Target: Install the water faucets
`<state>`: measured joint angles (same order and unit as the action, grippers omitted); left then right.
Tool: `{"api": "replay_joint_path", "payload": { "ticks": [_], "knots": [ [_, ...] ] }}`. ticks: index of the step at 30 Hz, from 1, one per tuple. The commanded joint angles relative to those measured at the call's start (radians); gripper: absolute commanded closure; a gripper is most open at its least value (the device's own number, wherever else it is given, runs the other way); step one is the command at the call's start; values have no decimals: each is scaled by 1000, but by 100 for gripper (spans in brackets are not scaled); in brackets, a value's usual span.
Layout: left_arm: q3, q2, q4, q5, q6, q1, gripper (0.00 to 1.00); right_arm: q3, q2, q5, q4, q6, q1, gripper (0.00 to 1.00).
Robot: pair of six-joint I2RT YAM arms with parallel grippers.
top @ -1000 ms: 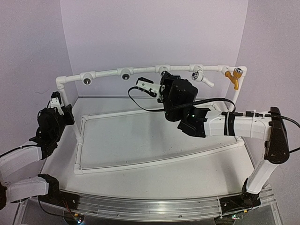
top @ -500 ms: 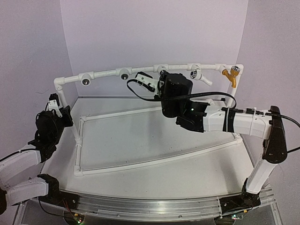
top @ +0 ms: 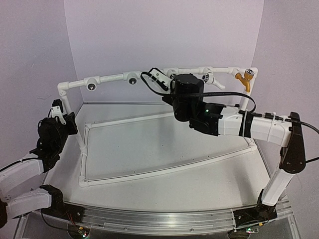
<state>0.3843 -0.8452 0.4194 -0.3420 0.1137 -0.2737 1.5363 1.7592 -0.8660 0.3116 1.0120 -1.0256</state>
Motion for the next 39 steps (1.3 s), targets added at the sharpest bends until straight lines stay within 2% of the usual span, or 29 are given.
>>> {"api": "replay_joint_path", "payload": {
  "ticks": [1, 22, 39],
  "knots": [
    [-1, 6, 19, 113, 106, -10, 100, 59, -42, 74, -13, -155, 19, 100],
    [-6, 17, 15, 141, 123, -13, 100, 70, -88, 200, -125, -510, 78, 100],
    [0, 21, 8, 146, 130, -13, 100, 129, -38, 266, -175, -752, 78, 100]
  ]
}}
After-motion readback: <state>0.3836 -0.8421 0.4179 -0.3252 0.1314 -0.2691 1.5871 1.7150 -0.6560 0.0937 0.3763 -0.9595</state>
